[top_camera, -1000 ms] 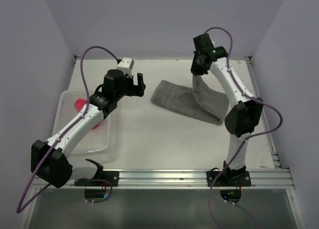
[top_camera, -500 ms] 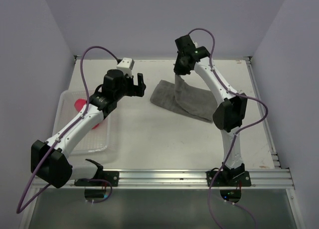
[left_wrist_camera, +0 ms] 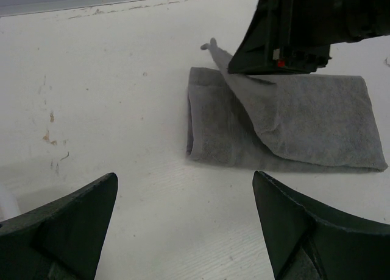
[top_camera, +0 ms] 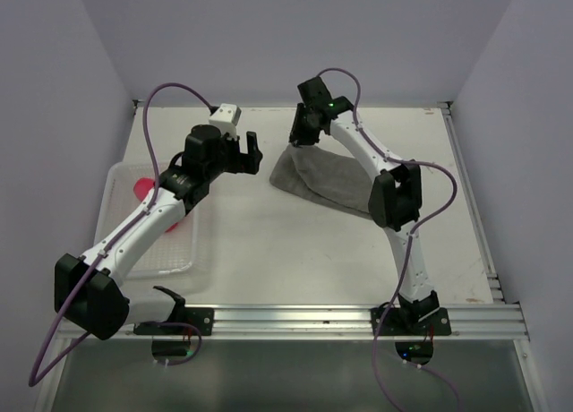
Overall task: Roll the towels
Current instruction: Fold the towel, then roll the towel
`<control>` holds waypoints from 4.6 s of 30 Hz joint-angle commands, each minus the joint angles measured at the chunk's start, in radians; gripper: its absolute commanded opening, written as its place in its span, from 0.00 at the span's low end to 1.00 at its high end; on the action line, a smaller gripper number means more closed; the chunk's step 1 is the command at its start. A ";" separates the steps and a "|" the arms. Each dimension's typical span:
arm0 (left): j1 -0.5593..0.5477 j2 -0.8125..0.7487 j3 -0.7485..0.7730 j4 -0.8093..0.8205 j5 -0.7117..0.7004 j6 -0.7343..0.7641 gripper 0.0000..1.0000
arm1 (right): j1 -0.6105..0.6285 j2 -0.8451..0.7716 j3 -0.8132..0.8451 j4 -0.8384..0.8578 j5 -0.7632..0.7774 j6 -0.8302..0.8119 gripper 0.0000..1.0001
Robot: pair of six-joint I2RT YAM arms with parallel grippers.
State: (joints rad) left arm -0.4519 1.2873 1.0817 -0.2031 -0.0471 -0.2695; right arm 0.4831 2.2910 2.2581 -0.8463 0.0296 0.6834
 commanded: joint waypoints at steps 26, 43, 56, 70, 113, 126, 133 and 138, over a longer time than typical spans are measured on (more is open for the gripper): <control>-0.073 0.300 0.202 0.136 0.158 -0.132 0.60 | -0.342 -0.712 -0.859 0.234 -0.109 -0.131 0.17; -0.111 0.815 0.527 0.082 0.102 -0.063 0.08 | -0.353 -0.673 -1.091 0.309 -0.096 -0.196 0.10; -0.091 0.767 0.278 0.134 0.062 -0.171 0.00 | -0.321 -0.542 -1.120 0.351 -0.077 -0.219 0.08; -0.070 0.503 -0.069 0.126 -0.043 -0.301 0.00 | -0.100 -0.485 -1.151 0.343 -0.088 -0.232 0.11; -0.303 0.667 0.702 -0.260 0.009 -0.263 0.58 | -0.390 -1.202 -1.698 0.483 -0.221 0.041 0.49; -0.375 0.885 0.931 -0.274 0.072 -0.312 0.56 | -0.394 -1.043 -1.799 0.740 -0.307 0.087 0.52; -0.383 0.949 0.974 -0.294 0.070 -0.344 0.55 | -0.394 -0.964 -1.819 0.806 -0.306 0.081 0.47; -0.398 1.004 1.032 -0.298 0.056 -0.364 0.54 | -0.394 -0.961 -1.826 0.793 -0.319 0.074 0.40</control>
State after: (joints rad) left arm -0.8314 2.2662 2.0464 -0.4931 0.0048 -0.6014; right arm 0.0914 1.3094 0.4599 -0.0399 -0.2958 0.7696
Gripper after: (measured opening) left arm 0.543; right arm 0.410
